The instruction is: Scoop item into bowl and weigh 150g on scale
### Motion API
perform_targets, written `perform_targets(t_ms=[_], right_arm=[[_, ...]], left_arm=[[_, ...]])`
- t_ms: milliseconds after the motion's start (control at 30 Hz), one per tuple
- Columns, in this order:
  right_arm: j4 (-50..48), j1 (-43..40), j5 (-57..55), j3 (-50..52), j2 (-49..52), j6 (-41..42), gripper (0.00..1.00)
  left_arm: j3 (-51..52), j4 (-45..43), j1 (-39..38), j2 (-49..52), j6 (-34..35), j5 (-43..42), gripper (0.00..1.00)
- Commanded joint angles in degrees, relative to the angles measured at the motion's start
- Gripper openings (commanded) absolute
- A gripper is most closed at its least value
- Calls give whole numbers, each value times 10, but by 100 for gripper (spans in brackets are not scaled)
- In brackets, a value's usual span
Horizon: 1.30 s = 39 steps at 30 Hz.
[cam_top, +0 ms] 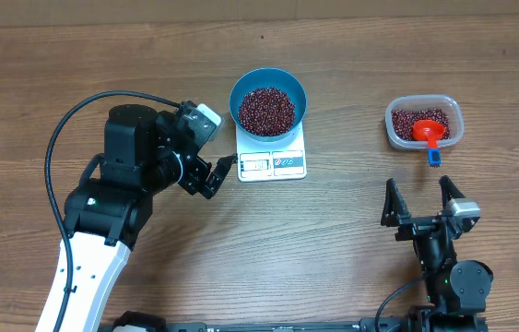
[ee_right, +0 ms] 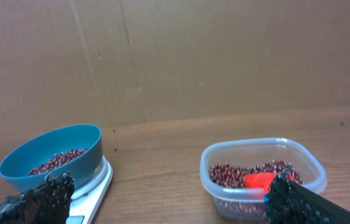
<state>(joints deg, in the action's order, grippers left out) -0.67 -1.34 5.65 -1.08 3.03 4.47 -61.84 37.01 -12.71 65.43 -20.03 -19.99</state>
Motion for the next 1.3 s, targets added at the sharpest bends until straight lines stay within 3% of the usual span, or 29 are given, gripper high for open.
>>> perform_targets(t_ms=[0,1267], right_arm=[[19,4,-5,6,-29,-1,100],[49,4,-5,6,-29,0,100]], left_arm=[[1,-2,3,2,4,-8,99],[1,-2,3,2,4,-8,100]])
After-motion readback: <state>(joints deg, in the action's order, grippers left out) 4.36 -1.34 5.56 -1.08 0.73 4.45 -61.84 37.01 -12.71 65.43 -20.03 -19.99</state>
